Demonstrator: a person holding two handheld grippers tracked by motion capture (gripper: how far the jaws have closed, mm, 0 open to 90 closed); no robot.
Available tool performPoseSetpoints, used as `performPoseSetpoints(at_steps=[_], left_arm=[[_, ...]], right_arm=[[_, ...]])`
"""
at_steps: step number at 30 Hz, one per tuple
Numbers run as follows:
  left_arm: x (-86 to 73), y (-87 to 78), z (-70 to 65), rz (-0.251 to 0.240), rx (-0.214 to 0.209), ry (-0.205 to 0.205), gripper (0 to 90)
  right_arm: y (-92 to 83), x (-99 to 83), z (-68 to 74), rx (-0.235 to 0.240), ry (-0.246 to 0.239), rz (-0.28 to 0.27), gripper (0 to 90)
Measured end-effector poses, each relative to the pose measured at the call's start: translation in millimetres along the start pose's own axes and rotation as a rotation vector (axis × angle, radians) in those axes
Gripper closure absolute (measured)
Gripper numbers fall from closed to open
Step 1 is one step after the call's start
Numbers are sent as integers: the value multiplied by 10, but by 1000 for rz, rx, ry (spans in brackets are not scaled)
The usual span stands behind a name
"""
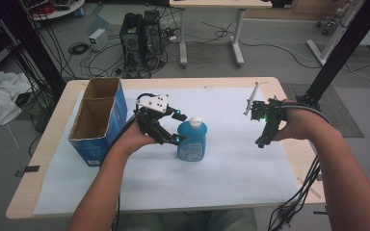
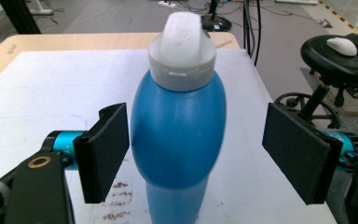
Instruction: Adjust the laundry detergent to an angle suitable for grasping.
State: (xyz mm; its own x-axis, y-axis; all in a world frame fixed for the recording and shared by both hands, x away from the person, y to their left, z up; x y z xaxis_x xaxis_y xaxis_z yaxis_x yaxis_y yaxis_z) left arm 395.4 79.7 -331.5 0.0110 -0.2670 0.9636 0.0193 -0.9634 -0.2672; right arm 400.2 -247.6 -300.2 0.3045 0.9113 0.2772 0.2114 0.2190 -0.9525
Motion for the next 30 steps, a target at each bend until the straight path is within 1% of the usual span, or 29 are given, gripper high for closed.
performPoseSetpoints(at_steps=[1, 2, 3, 5, 7, 9, 10, 11, 13, 14, 15, 16, 17, 18, 19, 20, 21, 22, 23, 24, 25, 26, 27, 28, 29, 30], left_arm=[[12, -24, -26, 0, 3, -2, 229], [25, -46, -47, 5, 12, 3, 229], [41, -75, -66, 22, 19, 6, 229], [67, -121, -121, 40, 35, 1, 229], [94, -166, -163, 72, 53, 5, 229], [129, -209, -194, 113, 75, 17, 229], [150, -227, -217, 143, 98, 14, 207], [164, -237, -236, 169, 111, 11, 198], [200, -268, -262, 220, 122, 20, 198], [219, -281, -277, 230, 127, 13, 197], [249, -311, -286, 267, 132, 17, 197], [268, -333, -286, 296, 126, 31, 198], [286, -344, -297, 312, 135, 19, 197], [311, -377, -289, 362, 124, 32, 197], [317, -371, -309, 359, 143, -6, 198], [330, -391, -299, 397, 131, 9, 197], [350, -406, -301, 444, 137, 0, 197], [376, -431, -283, 506, 123, 18, 198], [390, -436, -283, 541, 128, 10, 197], [399, -438, -281, 560, 129, 2, 197], [419, -445, -278, 604, 133, 1, 197], [423, -434, -284, 612, 148, -13, 197], [442, -441, -272, 647, 139, -11, 197], [452, -442, -261, 669, 132, -7, 197], [460, -435, -259, 684, 137, -10, 197], [472, -436, -246, 710, 125, -6, 197]], right_arm=[[-3, 2, -2, -1, 2, 0, 38], [0, 4, -12, 1, -7, -4, 37], [0, 6, -9, 0, 1, -2, 37], [7, 8, -14, 2, -2, -4, 38], [11, 14, -21, 3, -5, -7, 37], [9, 19, -24, 6, -10, -8, 37], [12, 22, -24, 7, -13, -9, 37], [14, 25, -22, 9, -13, -10, 37], [6, 36, -25, 9, -26, 5, 37], [10, 36, -17, 10, -19, -4, 37], [4, 41, -15, 9, -21, 1, 37], [0, 47, -13, 9, -29, 8, 37], [12, 43, -7, 13, -23, -9, 37], [-1, 50, -6, 11, -30, 5, 37], [-4, 54, -5, 10, -34, 7, 37], [7, 53, 1, 14, -27, -8, 37], [1, 58, 1, 11, -31, 2, 37], [0, 61, 3, 11, -32, 2, 37], [4, 64, 4, 17, -30, -6, 37], [1, 71, 5, 9, -37, 10, 37], [7, 73, 10, 12, -26, 1, 38], [22, 72, -1, 16, -50, -6, 37], [11, 87, 17, 10, -29, 11, 37], [12, 94, 29, 3, -21, 14, 37], [22, 90, 10, 15, -45, -4, 37], [22, 96, 14, 13, -42, -5, 37]])
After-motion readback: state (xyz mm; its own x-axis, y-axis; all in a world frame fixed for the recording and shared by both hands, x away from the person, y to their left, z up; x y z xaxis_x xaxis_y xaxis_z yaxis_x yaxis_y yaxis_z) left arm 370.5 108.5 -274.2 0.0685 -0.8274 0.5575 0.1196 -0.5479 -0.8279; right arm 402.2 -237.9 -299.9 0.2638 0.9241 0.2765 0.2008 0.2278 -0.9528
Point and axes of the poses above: each handheld gripper's, and its own axes: y roughly forward along the jaws, x roughly out of its top, z roughly to its left, the point moved 2 cm from there along y, roughly forward along the jaws, and after that the axes turned 13 degrees about -z, right-handed, at the moved point
